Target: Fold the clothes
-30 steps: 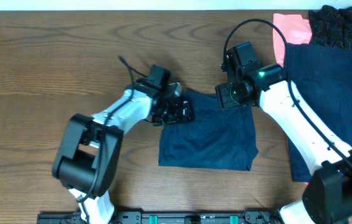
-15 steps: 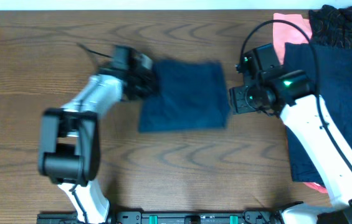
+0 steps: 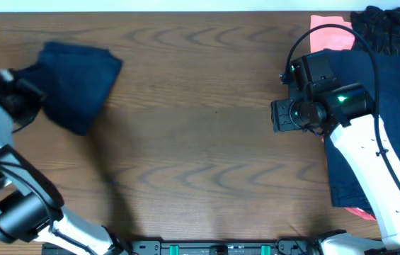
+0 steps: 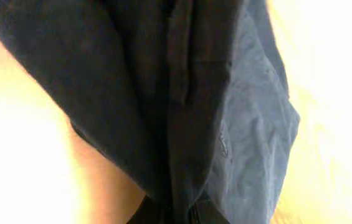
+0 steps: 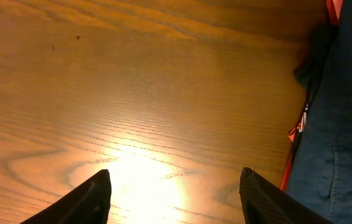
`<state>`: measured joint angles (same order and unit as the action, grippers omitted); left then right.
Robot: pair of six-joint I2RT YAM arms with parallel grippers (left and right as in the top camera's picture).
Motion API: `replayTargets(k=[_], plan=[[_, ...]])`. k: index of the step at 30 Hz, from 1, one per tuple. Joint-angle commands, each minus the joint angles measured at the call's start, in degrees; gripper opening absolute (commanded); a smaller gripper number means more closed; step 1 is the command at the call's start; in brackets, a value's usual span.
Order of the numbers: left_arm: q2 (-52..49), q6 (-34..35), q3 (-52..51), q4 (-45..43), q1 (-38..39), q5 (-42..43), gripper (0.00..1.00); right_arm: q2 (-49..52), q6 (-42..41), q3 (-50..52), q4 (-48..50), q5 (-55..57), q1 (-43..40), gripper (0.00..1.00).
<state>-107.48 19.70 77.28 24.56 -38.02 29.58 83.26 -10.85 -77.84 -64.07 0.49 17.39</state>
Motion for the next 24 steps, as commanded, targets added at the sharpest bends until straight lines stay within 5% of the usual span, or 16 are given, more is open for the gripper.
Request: replayTargets(k=[1, 5, 6, 8, 9, 24], plan=[[0.74, 0.28, -0.24, 1.95, -2.32, 0.72, 0.06, -0.76, 0.63, -0.96, 0.02, 0.59, -0.55, 0.64], [0.74, 0.31, -0.24, 3.30, -3.67, -0.70, 0.08, -0.76, 0.63, -0.96, 0.00, 0.59, -0.57, 0.64], [0.74, 0.31, -0.24, 3.65, -3.74, -0.70, 0.24, -0.76, 0.66, -0.98, -0.07, 0.59, -0.55, 0.65], [0.76, 0.33, -0.24, 4.59, -3.80, -0.70, 0.91, -0.76, 0.63, -0.96, -0.11, 0.57, -0.55, 0.66], [0.76, 0.33, -0.24, 5.07, -3.80, -0.72, 0.98, -0.76, 0.66, -0.96, -0.13, 0.57, -0.55, 0.67], [3.15, -0.61, -0.22, 14.43, 3.37, -6.19, 0.98, 0.02, 0.63, -0.96, 7.54, -2.82, -0.85, 0.98]])
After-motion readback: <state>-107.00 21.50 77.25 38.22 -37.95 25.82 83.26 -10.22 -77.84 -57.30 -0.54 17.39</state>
